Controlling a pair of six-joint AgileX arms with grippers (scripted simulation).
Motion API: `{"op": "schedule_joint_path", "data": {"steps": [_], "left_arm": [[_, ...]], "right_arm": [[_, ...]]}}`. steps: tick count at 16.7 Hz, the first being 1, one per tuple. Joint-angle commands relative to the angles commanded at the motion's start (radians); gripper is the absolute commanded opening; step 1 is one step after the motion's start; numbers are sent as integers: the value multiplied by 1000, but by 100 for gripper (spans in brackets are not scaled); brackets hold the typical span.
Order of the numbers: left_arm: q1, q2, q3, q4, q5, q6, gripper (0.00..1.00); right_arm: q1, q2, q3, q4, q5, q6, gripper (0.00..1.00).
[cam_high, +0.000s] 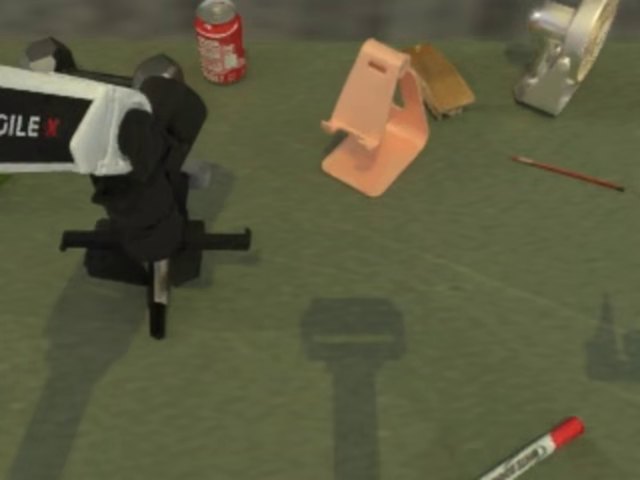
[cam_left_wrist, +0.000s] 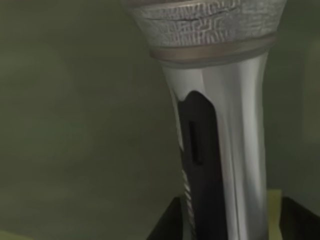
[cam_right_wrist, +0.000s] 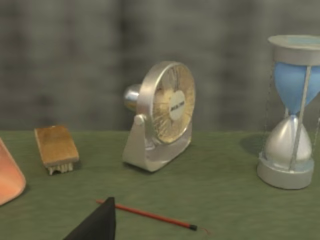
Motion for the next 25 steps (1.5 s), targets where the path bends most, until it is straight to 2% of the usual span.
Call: {"op": "schedule_joint_path", "data": {"steps": [1, 2, 6, 10, 19, 22, 25], "left_arm": [[4, -62, 16, -35, -40, 28, 0], [4, -62, 16, -34, -39, 28, 0], [4, -78, -2, 68, 5, 52, 0], [12, -127, -64, 320, 105, 104, 0], [42, -311, -301, 1163, 398, 260, 0], [51, -384, -355, 1340, 470, 304, 0], [57, -430, -383, 1425, 508, 330, 0]], "right_arm": [[0, 0, 0, 0, 0, 0, 100], [0, 0, 0, 0, 0, 0, 100], [0, 0, 0, 0, 0, 0, 100], [0, 0, 0, 0, 0, 0, 100], [0, 0, 0, 0, 0, 0, 100], [0, 0, 0, 0, 0, 0, 100], [0, 0, 0, 0, 0, 0, 100]]}}
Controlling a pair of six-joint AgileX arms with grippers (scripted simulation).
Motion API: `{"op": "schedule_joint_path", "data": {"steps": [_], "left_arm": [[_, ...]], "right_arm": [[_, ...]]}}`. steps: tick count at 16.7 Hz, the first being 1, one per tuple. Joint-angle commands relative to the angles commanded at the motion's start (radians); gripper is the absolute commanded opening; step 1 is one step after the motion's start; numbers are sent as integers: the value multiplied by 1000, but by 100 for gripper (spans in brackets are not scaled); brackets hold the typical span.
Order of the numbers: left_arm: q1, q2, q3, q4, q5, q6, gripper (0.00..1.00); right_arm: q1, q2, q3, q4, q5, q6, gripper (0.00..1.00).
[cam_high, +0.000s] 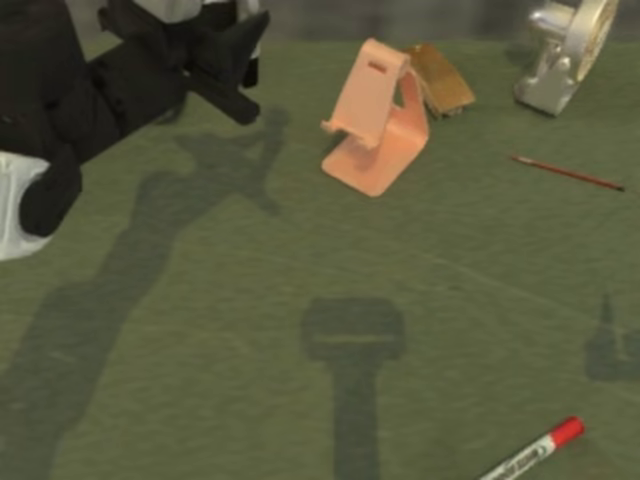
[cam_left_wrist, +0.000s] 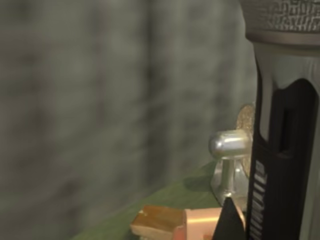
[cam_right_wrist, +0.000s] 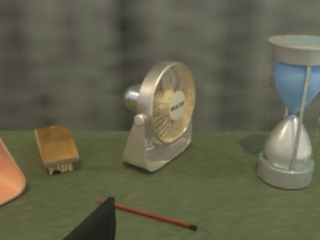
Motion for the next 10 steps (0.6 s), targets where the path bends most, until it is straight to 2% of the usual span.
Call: {"op": "schedule_joint_path", "data": {"steps": [6, 8, 10], "left_arm": [[-8, -2, 2, 4, -2, 2, 0], [-43, -17, -5, 5, -37, 1, 0], [-103, -44, -18, 7, -101, -1, 0]], "right_arm": [[0, 0, 0, 0, 0, 0, 100], [0, 0, 0, 0, 0, 0, 100], [0, 0, 0, 0, 0, 0, 100]]}}
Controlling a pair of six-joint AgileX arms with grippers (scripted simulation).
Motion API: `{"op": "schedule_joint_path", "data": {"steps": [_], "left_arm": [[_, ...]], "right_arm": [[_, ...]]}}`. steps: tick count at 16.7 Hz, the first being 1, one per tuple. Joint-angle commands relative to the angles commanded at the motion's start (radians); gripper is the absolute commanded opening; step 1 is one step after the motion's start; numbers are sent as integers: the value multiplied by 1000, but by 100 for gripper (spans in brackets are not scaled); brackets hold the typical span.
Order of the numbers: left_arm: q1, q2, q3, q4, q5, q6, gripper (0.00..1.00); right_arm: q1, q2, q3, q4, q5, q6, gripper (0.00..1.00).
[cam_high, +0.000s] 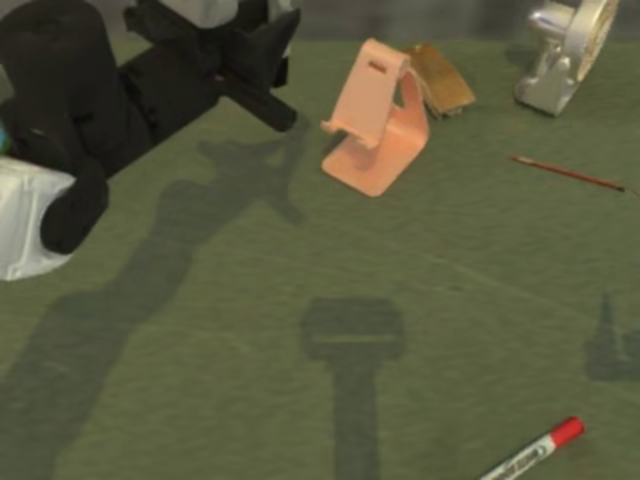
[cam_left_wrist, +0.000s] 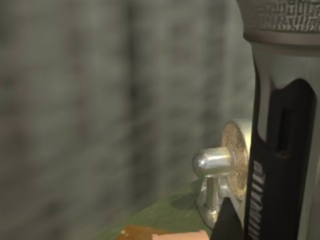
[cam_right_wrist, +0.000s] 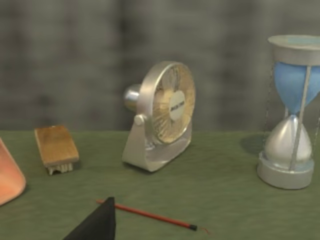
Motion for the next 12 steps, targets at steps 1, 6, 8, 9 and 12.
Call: {"op": "schedule_joint_path", "data": {"steps": [1, 6, 8, 9, 12], "left_arm": [[-35, -16, -8, 1, -38, -1, 0], [-211, -96, -47, 4, -228, -9, 0], [-240, -111, -53, 6, -257, -10, 0], [-241, -112, -53, 6, -258, -10, 0], [-237, -107, -49, 5, -255, -9, 0]], "right_arm": [[0, 0, 0, 0, 0, 0, 100], [0, 0, 0, 0, 0, 0, 100], [0, 0, 0, 0, 0, 0, 100], [0, 0, 0, 0, 0, 0, 100], [0, 0, 0, 0, 0, 0, 100]]}}
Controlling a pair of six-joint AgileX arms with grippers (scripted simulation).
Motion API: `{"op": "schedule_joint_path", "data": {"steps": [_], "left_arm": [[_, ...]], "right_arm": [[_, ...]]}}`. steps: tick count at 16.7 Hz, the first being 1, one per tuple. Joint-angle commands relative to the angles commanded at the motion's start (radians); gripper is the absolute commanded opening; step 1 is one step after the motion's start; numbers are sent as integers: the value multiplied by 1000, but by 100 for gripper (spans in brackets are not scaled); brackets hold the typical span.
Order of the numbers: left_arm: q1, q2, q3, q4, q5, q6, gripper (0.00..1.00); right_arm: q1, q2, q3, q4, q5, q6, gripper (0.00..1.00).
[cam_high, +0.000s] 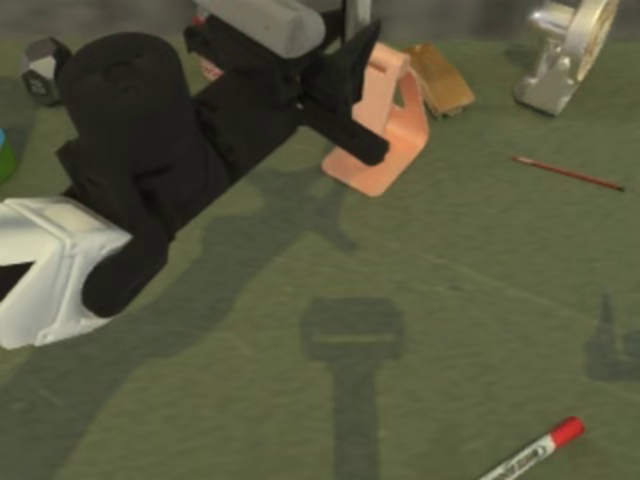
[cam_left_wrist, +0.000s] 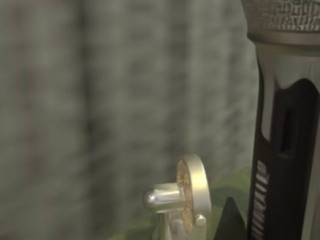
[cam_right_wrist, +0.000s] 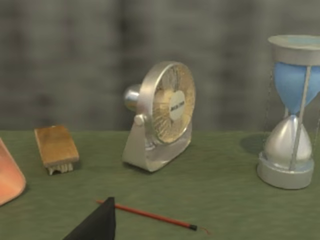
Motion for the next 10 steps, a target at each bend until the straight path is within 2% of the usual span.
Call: {"op": "schedule_joint_path", "data": {"steps": [8, 10], "left_arm": [[-4, -4, -4, 0, -3, -1, 0], [-4, -4, -4, 0, -3, -1, 0]], "right_arm": [[2, 2, 1, 0, 0, 0, 100], [32, 35, 27, 10, 5, -1, 100]]}}
